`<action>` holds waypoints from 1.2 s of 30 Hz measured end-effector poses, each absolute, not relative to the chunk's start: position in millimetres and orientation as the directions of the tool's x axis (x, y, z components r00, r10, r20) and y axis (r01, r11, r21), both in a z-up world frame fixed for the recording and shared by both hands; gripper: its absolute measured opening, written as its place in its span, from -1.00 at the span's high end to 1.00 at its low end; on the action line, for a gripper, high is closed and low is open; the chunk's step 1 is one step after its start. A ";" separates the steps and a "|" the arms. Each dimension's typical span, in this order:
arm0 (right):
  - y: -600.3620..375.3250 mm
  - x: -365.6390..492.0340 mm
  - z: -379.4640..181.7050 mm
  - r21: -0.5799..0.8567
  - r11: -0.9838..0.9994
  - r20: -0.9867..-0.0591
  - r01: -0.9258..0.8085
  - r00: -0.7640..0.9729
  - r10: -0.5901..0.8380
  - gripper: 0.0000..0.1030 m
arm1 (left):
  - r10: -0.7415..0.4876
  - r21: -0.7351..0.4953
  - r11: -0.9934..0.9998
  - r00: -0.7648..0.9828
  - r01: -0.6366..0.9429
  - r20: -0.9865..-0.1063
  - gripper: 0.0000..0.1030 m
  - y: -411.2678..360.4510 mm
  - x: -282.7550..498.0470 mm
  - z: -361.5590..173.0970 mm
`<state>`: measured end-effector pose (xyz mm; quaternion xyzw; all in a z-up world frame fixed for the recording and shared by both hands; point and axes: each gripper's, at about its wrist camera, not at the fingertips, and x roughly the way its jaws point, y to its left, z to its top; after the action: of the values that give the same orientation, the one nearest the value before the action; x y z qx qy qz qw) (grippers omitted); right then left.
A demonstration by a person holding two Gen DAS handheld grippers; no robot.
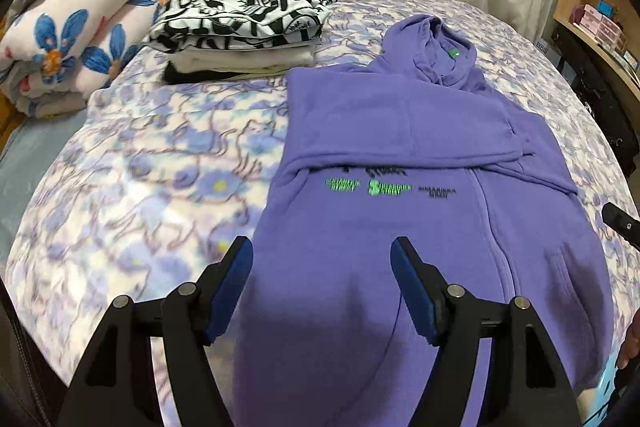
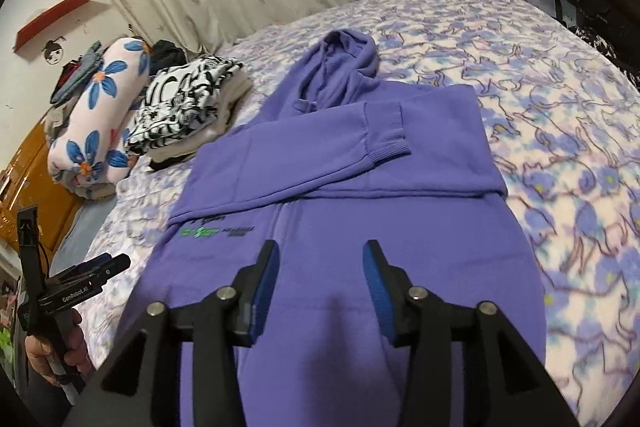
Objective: Fold large clothes
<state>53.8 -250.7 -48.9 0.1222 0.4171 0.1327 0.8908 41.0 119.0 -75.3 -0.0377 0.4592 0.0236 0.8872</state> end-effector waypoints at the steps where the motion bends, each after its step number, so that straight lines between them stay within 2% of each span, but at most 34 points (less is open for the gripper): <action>1: -250.1 48.3 -47.7 0.326 0.935 -0.709 -0.137 0.619 0.338 0.08 | 0.012 -0.042 0.996 0.581 -0.080 -0.814 -0.40 119.5 33.1 -74.2; 22: -256.2 -42.7 -79.4 0.333 0.934 -0.734 -0.126 0.587 0.341 0.06 | 0.021 -0.058 0.990 0.534 -0.131 -0.845 -0.43 135.4 -67.5 -110.8; 28: -261.6 -56.3 -85.9 0.320 0.940 -0.748 -0.120 0.577 0.328 0.06 | -0.017 -0.087 0.990 0.510 -0.113 -0.860 -0.43 139.8 -80.5 -122.1; 32: -271.2 -62.6 -86.4 0.311 0.944 -0.751 -0.111 0.579 0.316 -0.05 | -0.045 -0.105 0.990 0.501 -0.092 -0.864 -0.43 146.7 -84.4 -129.6; 36: -287.5 -67.8 -90.2 0.296 0.950 -0.761 -0.093 0.579 0.294 -0.06 | -0.096 -0.141 0.989 0.511 -0.049 -0.854 -0.46 151.1 -88.4 -133.7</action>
<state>-67.8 -287.5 -90.2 0.1126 0.4456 0.1099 0.8813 -88.4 151.1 -133.7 -0.0737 0.4944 -0.0135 0.8660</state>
